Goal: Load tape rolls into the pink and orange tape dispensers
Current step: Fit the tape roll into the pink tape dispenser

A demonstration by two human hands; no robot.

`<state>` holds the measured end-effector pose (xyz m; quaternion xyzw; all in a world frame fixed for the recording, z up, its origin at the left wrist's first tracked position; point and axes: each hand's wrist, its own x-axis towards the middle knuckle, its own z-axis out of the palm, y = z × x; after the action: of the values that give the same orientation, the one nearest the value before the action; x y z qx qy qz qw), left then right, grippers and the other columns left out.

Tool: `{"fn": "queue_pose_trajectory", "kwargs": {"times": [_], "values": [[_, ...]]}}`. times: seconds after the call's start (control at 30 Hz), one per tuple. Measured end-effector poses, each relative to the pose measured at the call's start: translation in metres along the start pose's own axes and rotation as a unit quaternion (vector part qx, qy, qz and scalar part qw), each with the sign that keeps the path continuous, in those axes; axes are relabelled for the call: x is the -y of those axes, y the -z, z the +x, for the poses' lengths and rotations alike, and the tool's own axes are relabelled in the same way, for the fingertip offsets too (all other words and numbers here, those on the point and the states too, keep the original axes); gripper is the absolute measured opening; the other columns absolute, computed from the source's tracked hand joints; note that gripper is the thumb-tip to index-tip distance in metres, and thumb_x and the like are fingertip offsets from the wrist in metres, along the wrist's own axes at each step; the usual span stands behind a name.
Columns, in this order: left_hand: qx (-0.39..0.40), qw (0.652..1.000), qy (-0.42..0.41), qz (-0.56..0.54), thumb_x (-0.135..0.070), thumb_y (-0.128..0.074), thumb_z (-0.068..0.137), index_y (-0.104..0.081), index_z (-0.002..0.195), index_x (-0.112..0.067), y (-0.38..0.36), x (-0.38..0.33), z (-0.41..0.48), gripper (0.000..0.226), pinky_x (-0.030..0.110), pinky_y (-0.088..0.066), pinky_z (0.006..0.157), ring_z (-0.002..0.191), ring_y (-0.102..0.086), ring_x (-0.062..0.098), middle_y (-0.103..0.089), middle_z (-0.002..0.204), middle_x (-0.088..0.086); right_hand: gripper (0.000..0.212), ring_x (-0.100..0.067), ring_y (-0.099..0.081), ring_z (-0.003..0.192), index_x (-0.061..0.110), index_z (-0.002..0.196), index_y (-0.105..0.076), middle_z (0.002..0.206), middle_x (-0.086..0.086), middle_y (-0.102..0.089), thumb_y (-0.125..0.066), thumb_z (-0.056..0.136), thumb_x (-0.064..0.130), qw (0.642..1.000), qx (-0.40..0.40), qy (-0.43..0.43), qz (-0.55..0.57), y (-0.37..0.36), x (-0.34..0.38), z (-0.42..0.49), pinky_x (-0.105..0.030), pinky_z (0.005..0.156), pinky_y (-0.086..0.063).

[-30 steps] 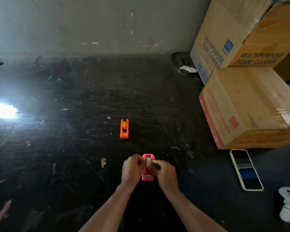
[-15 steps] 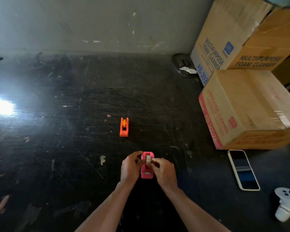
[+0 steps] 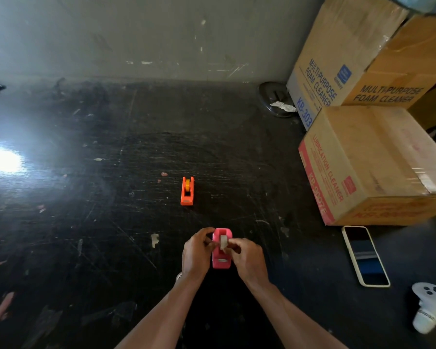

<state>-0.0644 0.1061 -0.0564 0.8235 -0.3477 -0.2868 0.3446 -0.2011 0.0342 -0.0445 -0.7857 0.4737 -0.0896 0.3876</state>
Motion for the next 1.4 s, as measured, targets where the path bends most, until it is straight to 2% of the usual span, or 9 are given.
{"fn": "queue_pose_trajectory", "kwargs": {"times": [0.27,0.43,0.53,0.67,0.77,0.83,1.07,1.27,1.4], "values": [[0.003,1.0,0.01,-0.009,-0.014,-0.071,0.094,-0.065,0.131,-0.022,0.001,-0.001,0.002,0.038,0.03,-0.063,0.087,0.092,-0.071,0.005,-0.073,0.106,-0.006,0.015,0.003,-0.066,0.091,0.026,0.107,-0.076,0.102,0.012,-0.072,-0.073,0.093,0.029,0.999,-0.017,-0.006,0.031,-0.001,0.003,-0.004,-0.012,0.075,-0.05],[0.008,1.0,0.021,-0.011,-0.013,-0.07,0.094,-0.063,0.133,-0.021,0.001,-0.001,0.003,0.041,0.024,-0.061,0.084,0.091,-0.069,0.003,-0.072,0.105,-0.008,0.017,0.003,-0.065,0.091,0.026,0.109,-0.075,0.104,0.012,-0.072,-0.074,0.092,0.026,0.999,-0.029,-0.005,0.027,0.0,0.005,-0.004,-0.01,0.076,-0.049],[0.018,0.999,0.029,-0.017,-0.014,-0.07,0.095,-0.06,0.137,-0.022,0.003,-0.004,0.004,0.044,0.017,-0.055,0.078,0.087,-0.066,0.0,-0.067,0.1,-0.012,0.017,0.002,-0.067,0.091,0.027,0.107,-0.074,0.103,0.012,-0.07,-0.075,0.091,0.023,0.998,-0.046,0.005,0.032,0.002,0.006,-0.006,-0.015,0.08,-0.055],[0.041,0.998,0.036,-0.019,-0.014,-0.069,0.095,-0.055,0.143,-0.022,0.006,-0.006,0.007,0.05,0.015,-0.051,0.073,0.084,-0.066,-0.001,-0.069,0.102,-0.007,0.021,0.0,-0.064,0.097,0.027,0.114,-0.072,0.109,0.013,-0.067,-0.073,0.093,0.027,0.998,-0.034,0.044,0.005,0.002,0.005,-0.006,-0.019,0.085,-0.055],[0.055,0.997,0.039,-0.024,-0.011,-0.067,0.097,-0.054,0.145,-0.023,0.007,-0.006,0.009,0.052,0.023,-0.058,0.084,0.093,-0.069,0.005,-0.072,0.114,0.001,0.021,-0.001,-0.061,0.101,0.025,0.116,-0.071,0.112,0.011,-0.066,-0.069,0.096,0.021,0.996,-0.024,0.08,-0.028,0.001,0.004,-0.006,-0.013,0.085,-0.049],[0.065,0.996,0.043,-0.037,-0.009,-0.065,0.097,-0.054,0.145,-0.024,0.007,-0.005,0.009,0.051,0.03,-0.061,0.091,0.095,-0.071,0.007,-0.072,0.112,0.002,0.024,-0.003,-0.062,0.103,0.023,0.119,-0.072,0.114,0.008,-0.067,-0.068,0.096,0.017,0.994,-0.031,0.098,-0.046,0.001,0.003,-0.005,-0.016,0.089,-0.051],[0.084,0.994,0.045,-0.053,-0.011,-0.063,0.099,-0.054,0.145,-0.027,0.008,-0.004,0.011,0.05,0.026,-0.06,0.086,0.092,-0.071,0.006,-0.07,0.109,-0.002,0.016,-0.007,-0.065,0.097,0.018,0.109,-0.077,0.108,0.002,-0.073,-0.067,0.097,0.017,0.988,-0.045,0.125,-0.075,0.002,0.0,-0.003,-0.02,0.088,-0.052],[0.084,0.993,0.051,-0.06,-0.01,-0.066,0.097,-0.055,0.144,-0.027,0.005,0.0,0.012,0.051,0.038,-0.061,0.095,0.095,-0.071,0.009,-0.071,0.11,0.001,0.021,-0.005,-0.063,0.104,0.019,0.117,-0.075,0.115,0.005,-0.072,-0.065,0.098,0.017,0.991,-0.029,0.106,-0.074,-0.003,-0.005,-0.013,-0.012,0.089,-0.044],[0.095,0.99,0.064,-0.079,-0.009,-0.066,0.097,-0.056,0.142,-0.029,0.006,0.003,0.014,0.051,0.038,-0.061,0.095,0.094,-0.072,0.011,-0.071,0.105,-0.001,0.019,-0.003,-0.064,0.097,0.021,0.113,-0.076,0.108,0.006,-0.073,-0.066,0.098,0.017,0.995,-0.032,0.082,-0.047,-0.006,-0.002,-0.017,-0.019,0.087,-0.052]]}}
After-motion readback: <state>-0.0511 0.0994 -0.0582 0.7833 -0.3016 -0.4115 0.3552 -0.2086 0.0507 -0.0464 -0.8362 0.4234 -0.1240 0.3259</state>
